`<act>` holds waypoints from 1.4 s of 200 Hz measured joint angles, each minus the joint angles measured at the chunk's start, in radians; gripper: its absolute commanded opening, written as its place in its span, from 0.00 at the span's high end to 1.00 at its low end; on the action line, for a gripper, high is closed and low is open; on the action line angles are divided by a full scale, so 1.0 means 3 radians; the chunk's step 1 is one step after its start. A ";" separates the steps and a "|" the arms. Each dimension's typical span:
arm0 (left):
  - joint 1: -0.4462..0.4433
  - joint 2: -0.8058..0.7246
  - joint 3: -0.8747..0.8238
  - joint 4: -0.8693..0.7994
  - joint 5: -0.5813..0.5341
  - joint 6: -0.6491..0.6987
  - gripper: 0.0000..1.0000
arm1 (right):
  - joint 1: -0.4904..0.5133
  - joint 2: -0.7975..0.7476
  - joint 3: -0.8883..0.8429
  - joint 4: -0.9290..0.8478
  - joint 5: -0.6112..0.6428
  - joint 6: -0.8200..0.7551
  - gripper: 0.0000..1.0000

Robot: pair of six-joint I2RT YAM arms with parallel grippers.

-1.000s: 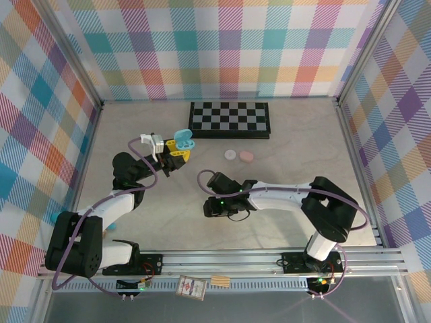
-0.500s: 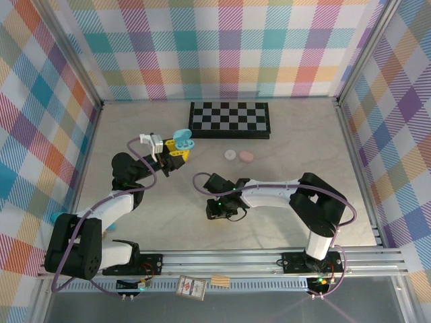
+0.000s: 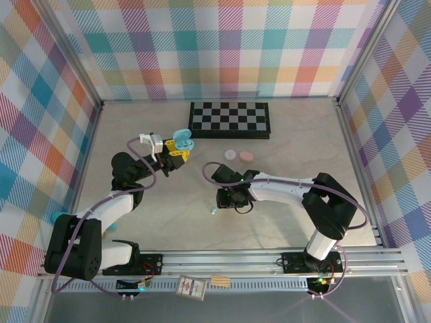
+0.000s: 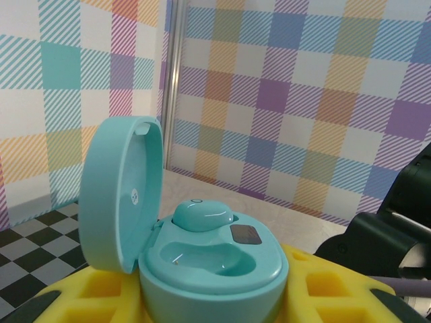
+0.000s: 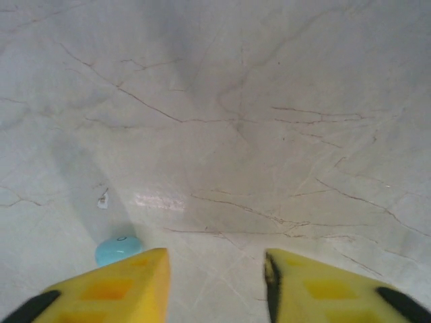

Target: Insert wireless bluetooth earbuds into charging case

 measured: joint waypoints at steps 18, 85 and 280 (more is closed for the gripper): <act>0.0001 0.0000 0.0011 -0.0024 -0.0015 0.0015 0.68 | 0.0004 0.0000 -0.0003 0.0053 -0.0126 0.0123 0.48; 0.0003 0.0000 0.0086 -0.0107 -0.0024 0.0043 0.68 | 0.0003 0.0144 -0.0003 0.0304 -0.0690 0.0725 0.55; 0.0004 0.0000 0.0086 -0.0177 -0.0027 0.0130 0.67 | -0.0071 0.0354 0.0167 0.0052 -0.0704 0.0524 0.72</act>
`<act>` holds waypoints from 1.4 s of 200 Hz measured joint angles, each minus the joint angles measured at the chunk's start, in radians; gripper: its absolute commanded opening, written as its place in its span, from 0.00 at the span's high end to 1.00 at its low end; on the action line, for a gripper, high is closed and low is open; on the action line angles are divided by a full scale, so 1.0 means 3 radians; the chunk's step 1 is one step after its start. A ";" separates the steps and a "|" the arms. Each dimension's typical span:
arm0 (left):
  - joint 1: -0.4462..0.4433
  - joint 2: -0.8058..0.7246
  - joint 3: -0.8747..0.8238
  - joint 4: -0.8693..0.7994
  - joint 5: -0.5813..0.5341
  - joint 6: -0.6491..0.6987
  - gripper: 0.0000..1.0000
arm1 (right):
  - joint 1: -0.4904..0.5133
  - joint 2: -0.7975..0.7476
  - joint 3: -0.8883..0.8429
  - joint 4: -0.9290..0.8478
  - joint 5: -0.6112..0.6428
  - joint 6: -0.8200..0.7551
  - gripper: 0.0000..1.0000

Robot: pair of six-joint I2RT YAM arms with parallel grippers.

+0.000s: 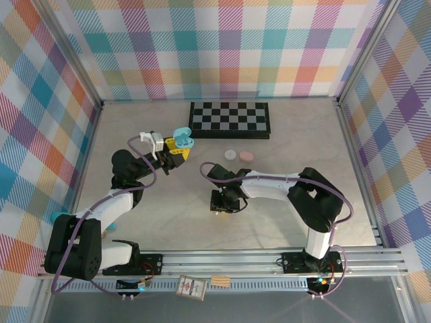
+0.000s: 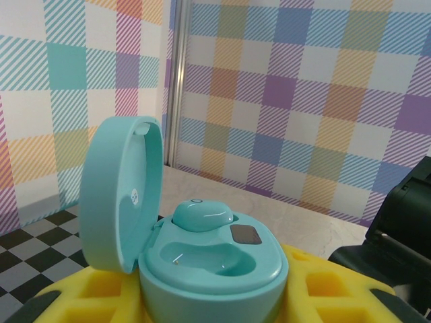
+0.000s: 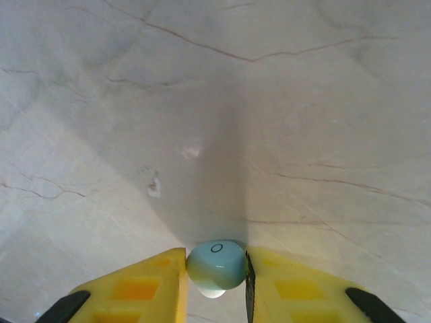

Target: Insert wireless bluetooth earbuds into charging case

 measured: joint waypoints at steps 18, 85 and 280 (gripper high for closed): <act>0.0001 -0.0008 0.0000 -0.0017 -0.0001 0.0022 0.67 | -0.0100 -0.0140 -0.0108 -0.0090 0.0047 -0.0116 0.72; 0.0001 -0.0125 0.0000 -0.0177 0.0000 0.0125 0.67 | -0.0556 -0.0540 -0.0430 -0.0448 0.0148 -0.0703 0.71; 0.0001 -0.0132 0.0000 -0.0338 0.0001 0.0200 0.67 | -0.0614 -0.0340 -0.0168 -0.0425 0.0121 -0.1003 0.57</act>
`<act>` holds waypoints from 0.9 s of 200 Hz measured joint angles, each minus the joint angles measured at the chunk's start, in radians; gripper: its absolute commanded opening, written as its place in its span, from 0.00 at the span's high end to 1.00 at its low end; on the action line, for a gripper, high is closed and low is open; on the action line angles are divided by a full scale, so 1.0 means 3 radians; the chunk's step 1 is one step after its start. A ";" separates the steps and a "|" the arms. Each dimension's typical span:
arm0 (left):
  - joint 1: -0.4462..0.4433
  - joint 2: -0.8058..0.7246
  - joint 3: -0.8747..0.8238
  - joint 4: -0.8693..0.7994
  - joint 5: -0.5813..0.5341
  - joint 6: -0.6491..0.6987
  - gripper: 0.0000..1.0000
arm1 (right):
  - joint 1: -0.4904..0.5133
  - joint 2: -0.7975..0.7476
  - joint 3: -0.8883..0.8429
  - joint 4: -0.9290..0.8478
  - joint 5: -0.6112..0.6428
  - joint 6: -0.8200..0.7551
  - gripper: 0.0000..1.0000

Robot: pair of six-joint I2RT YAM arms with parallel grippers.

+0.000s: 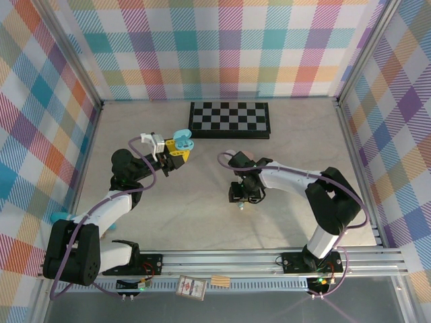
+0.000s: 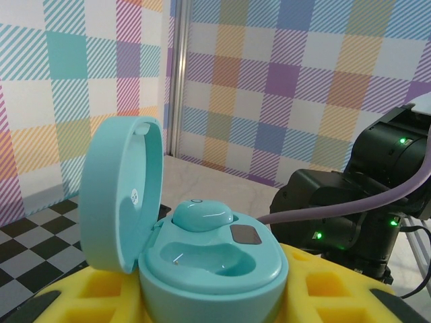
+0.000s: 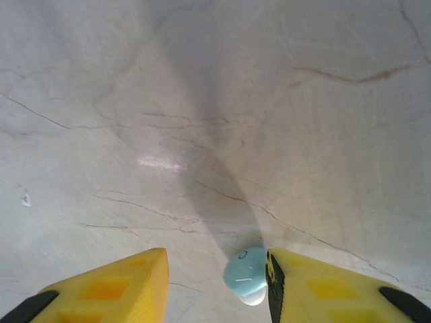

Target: Insert wireless bluetooth earbuds into charging case

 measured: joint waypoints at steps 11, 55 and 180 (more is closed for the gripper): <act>0.0000 -0.0004 0.0000 -0.0003 -0.0001 0.0001 0.67 | 0.0000 0.0000 0.0003 0.0024 0.0028 0.0003 0.56; 0.0001 -0.0025 0.0000 -0.0006 0.0000 0.0023 0.67 | 0.0000 -0.0123 -0.0013 -0.0067 0.0278 0.0326 0.58; 0.0001 -0.0029 0.0000 -0.0008 0.0000 0.0023 0.67 | 0.0000 -0.0092 -0.0263 0.0156 0.0010 0.1194 0.68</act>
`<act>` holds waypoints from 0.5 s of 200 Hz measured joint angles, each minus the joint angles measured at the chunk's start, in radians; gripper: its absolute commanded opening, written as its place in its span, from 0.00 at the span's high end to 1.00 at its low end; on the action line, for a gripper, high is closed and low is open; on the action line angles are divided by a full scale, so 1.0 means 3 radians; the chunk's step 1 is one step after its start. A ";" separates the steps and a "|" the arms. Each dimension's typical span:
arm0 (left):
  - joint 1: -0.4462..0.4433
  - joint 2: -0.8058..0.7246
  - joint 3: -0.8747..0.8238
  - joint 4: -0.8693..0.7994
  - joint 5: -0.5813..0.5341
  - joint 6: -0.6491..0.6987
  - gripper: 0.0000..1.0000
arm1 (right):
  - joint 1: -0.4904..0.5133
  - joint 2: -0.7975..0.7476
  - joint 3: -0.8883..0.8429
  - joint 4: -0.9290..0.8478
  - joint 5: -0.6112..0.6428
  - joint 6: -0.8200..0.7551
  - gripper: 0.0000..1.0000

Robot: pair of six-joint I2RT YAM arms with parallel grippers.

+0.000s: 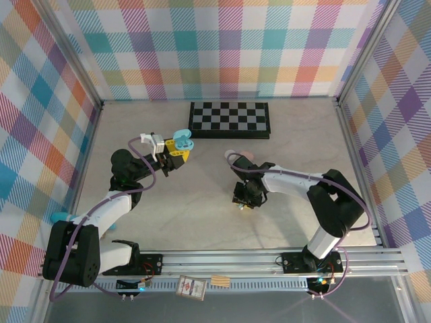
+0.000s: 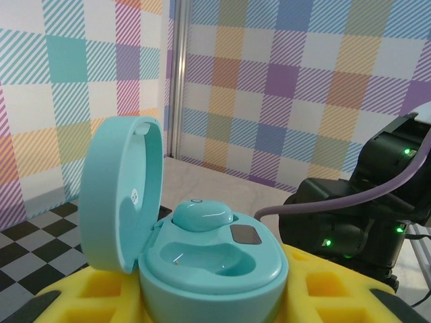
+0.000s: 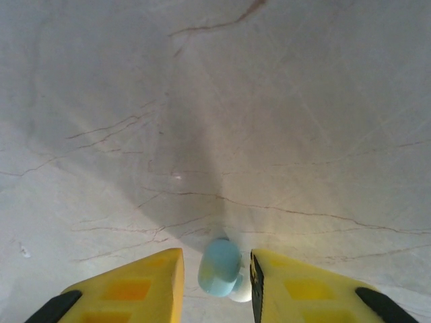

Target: Insert wireless bluetooth earbuds into charging case

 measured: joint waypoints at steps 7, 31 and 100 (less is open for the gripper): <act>0.0000 -0.0005 0.0000 0.0000 0.0000 0.0000 0.67 | 0.0000 0.0010 0.0000 0.0004 0.0000 0.0009 0.70; 0.0000 -0.0027 0.0000 -0.0001 -0.0001 0.0000 0.67 | 0.0000 0.0029 0.0000 0.0017 0.0001 0.0009 0.74; 0.0000 -0.0036 0.0000 0.0000 0.0000 0.0000 0.67 | 0.0000 0.0041 0.0001 0.0034 0.0017 -0.0022 0.82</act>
